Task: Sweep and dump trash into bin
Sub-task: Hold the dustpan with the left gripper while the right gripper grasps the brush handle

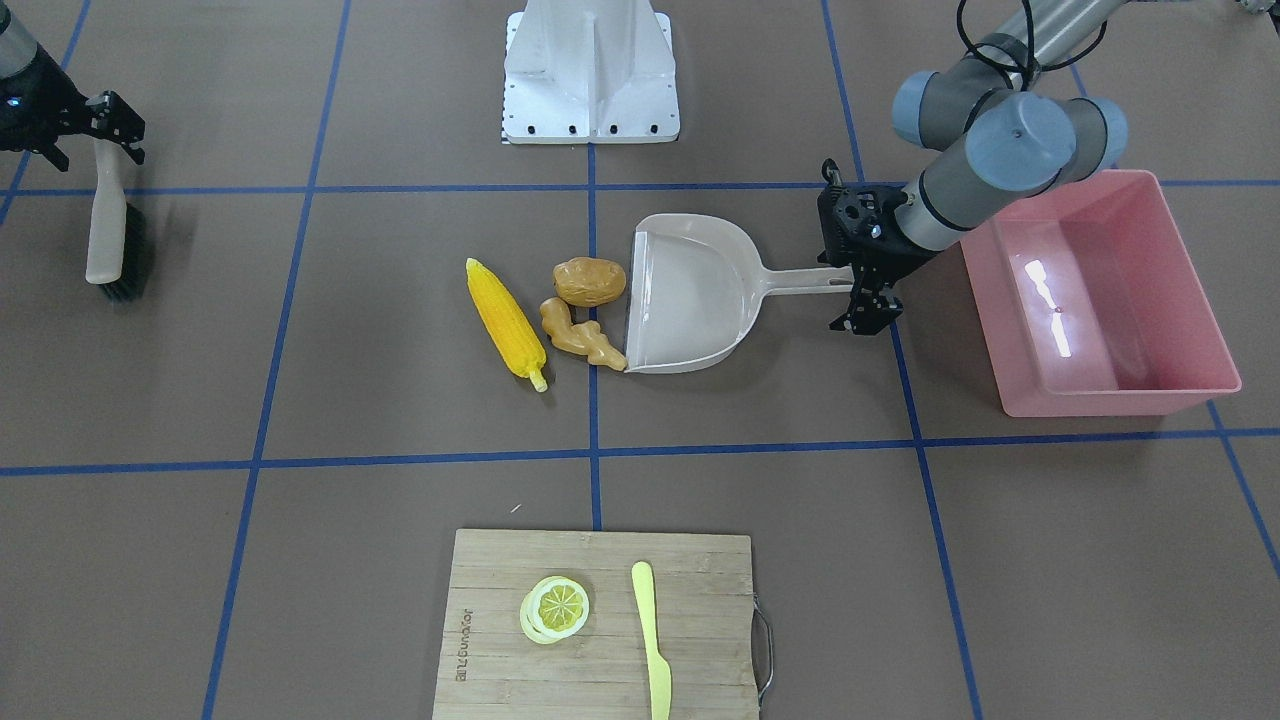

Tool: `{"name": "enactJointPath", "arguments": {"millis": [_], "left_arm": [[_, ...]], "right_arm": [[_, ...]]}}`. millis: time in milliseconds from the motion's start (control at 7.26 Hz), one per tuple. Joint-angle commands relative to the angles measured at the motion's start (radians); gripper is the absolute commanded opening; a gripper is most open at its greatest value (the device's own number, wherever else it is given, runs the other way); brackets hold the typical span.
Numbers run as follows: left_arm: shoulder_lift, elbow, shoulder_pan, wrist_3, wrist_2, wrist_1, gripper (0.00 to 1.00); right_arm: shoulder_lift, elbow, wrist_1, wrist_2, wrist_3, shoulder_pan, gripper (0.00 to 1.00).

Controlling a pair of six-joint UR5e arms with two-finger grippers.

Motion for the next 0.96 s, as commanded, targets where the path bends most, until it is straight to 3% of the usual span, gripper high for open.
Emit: {"name": "enactJointPath", "arguments": {"millis": [0,413,689,827], "left_arm": [[-0.001,-0.001,0.008,0.000,-0.002,-0.002,0.99],[-0.002,-0.001,0.011,0.000,-0.002,-0.001,0.99],[0.002,-0.010,0.011,0.000,-0.003,-0.002,0.99],[0.005,-0.016,0.011,0.000,-0.005,-0.002,0.99]], "right_arm": [[0.005,-0.018,0.032,-0.053,0.006,-0.030,1.00],[0.011,-0.024,0.058,-0.082,0.061,-0.067,0.99],[0.011,-0.033,0.058,-0.071,0.063,-0.074,0.51],[0.011,-0.038,0.058,-0.068,0.064,-0.079,0.42]]}}
